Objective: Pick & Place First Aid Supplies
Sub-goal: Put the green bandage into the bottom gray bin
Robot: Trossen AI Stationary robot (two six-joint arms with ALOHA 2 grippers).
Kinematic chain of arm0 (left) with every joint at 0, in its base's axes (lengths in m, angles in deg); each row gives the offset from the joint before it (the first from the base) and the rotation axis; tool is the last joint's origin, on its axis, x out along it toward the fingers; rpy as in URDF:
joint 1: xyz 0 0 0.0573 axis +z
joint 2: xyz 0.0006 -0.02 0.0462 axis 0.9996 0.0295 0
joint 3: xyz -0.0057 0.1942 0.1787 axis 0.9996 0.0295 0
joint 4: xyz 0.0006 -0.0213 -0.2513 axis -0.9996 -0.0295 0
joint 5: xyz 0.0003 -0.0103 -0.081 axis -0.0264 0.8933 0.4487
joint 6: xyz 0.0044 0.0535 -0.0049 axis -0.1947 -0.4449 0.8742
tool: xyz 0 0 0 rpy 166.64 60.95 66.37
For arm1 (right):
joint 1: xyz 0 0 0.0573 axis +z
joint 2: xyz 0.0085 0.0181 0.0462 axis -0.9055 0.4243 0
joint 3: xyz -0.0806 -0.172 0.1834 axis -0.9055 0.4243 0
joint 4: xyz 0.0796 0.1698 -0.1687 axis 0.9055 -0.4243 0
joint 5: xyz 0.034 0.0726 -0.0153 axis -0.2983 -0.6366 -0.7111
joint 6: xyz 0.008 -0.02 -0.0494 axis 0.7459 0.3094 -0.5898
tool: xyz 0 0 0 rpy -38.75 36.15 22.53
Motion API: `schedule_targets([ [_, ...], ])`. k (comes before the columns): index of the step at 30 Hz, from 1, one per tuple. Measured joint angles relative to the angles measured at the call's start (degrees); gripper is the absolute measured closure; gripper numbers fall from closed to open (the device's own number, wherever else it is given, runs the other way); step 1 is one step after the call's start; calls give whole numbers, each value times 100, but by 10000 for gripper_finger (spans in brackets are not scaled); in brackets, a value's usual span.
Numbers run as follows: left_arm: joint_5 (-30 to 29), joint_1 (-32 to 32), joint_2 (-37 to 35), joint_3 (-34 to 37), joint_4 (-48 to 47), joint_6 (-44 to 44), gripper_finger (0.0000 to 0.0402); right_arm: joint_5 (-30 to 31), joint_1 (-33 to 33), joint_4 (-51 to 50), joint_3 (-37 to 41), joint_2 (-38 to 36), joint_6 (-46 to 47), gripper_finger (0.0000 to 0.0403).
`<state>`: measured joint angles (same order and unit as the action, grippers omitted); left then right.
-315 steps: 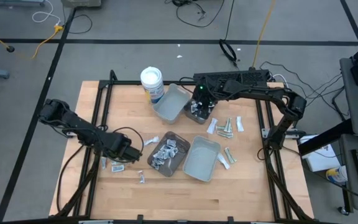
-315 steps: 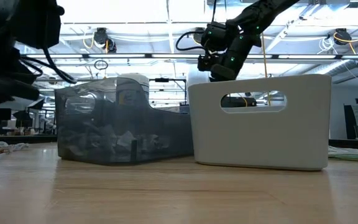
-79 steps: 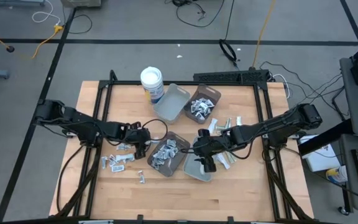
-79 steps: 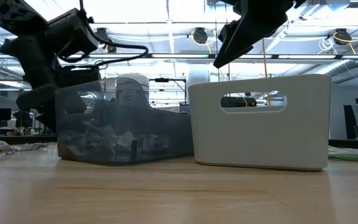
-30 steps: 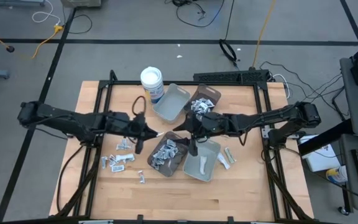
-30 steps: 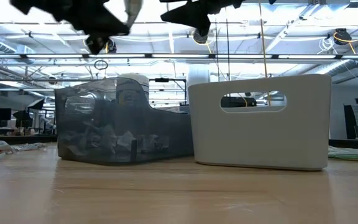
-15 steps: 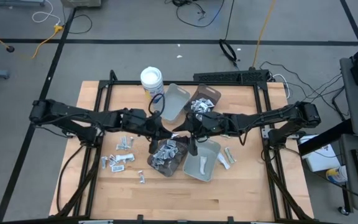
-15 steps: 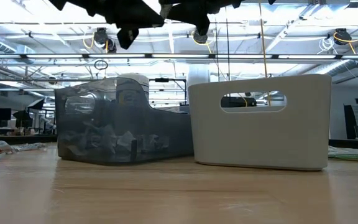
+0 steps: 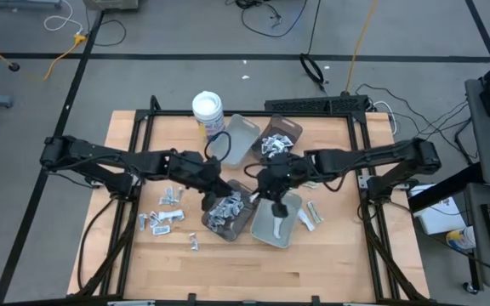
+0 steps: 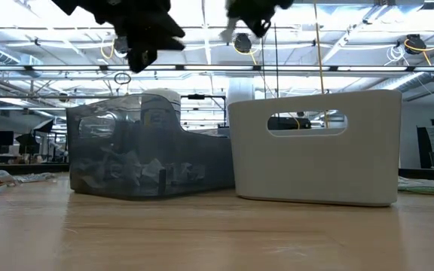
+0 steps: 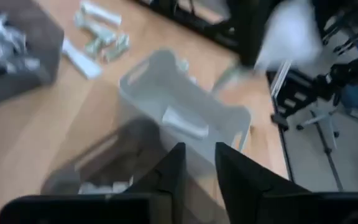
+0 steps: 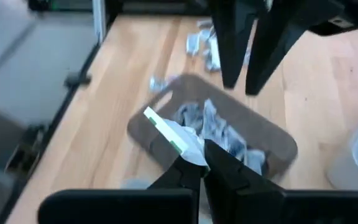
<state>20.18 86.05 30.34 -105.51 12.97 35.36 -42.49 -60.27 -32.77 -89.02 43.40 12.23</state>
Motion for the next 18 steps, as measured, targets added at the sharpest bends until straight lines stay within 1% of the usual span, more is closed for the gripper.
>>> schedule_targets([
  [5,37,2,0,0,-402,236,282,-35,21,-1932,-521,19,-683,402],
  [10,39,2,-2,0,-427,312,274,41,197,-2917,-653,11,-1169,402],
  [12,39,2,-2,0,-440,324,273,275,296,-3010,-581,91,-1302,402],
  [15,41,0,-2,0,-446,299,273,738,477,-2802,-291,157,-1319,402],
  [17,39,3,-2,0,-445,239,273,951,582,-2420,12,157,-1283,402],
  [18,38,10,-2,0,-447,205,273,963,617,-2159,178,157,-1224,402],
])
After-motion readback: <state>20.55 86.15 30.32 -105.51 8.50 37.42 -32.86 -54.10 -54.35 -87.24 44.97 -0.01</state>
